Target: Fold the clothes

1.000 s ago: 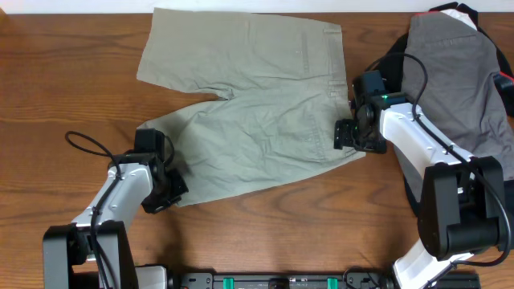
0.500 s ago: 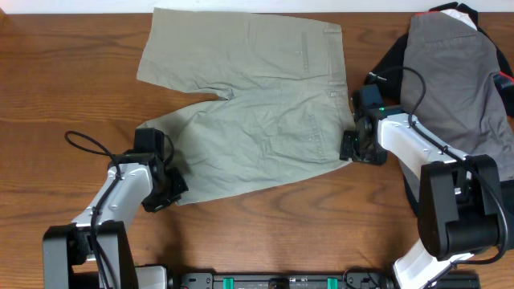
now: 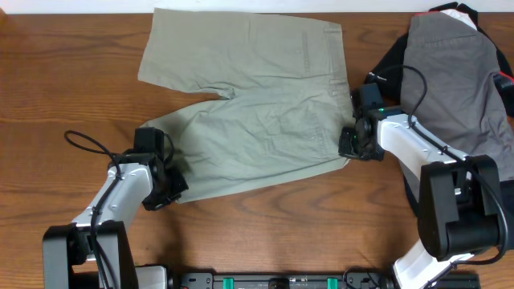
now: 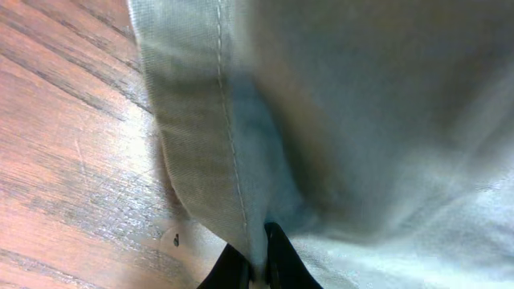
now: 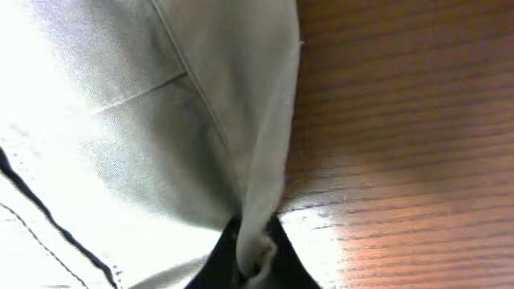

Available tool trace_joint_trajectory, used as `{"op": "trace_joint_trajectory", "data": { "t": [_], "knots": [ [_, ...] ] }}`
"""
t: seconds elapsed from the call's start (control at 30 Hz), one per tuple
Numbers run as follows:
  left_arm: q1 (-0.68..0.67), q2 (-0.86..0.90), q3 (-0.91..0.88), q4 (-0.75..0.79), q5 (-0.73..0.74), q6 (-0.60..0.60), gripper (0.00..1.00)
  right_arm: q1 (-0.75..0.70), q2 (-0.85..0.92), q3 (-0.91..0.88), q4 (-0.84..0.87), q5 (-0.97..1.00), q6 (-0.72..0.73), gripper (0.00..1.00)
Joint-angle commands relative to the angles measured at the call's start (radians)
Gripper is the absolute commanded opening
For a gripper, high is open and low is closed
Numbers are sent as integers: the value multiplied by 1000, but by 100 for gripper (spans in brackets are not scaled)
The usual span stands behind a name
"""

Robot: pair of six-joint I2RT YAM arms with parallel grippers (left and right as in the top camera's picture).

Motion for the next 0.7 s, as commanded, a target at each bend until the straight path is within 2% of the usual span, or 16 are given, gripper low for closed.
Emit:
{"op": "trace_joint_trajectory", "data": {
  "t": [0.0, 0.17, 0.33, 0.67],
  "knots": [
    [5, 24, -5, 13, -25, -5, 6, -12, 2, -6, -3, 49, 18, 1],
    [5, 6, 66, -58, -24, -5, 6, -21, -66, -6, -45, 41, 47, 1],
    [5, -76, 156, -162, -25, 3, 6, -43, -207, -5, -121, 29, 46, 1],
    [5, -392, 275, -373, -70, 2, 6, -76, -475, -5, -313, -30, 36, 1]
  ]
}}
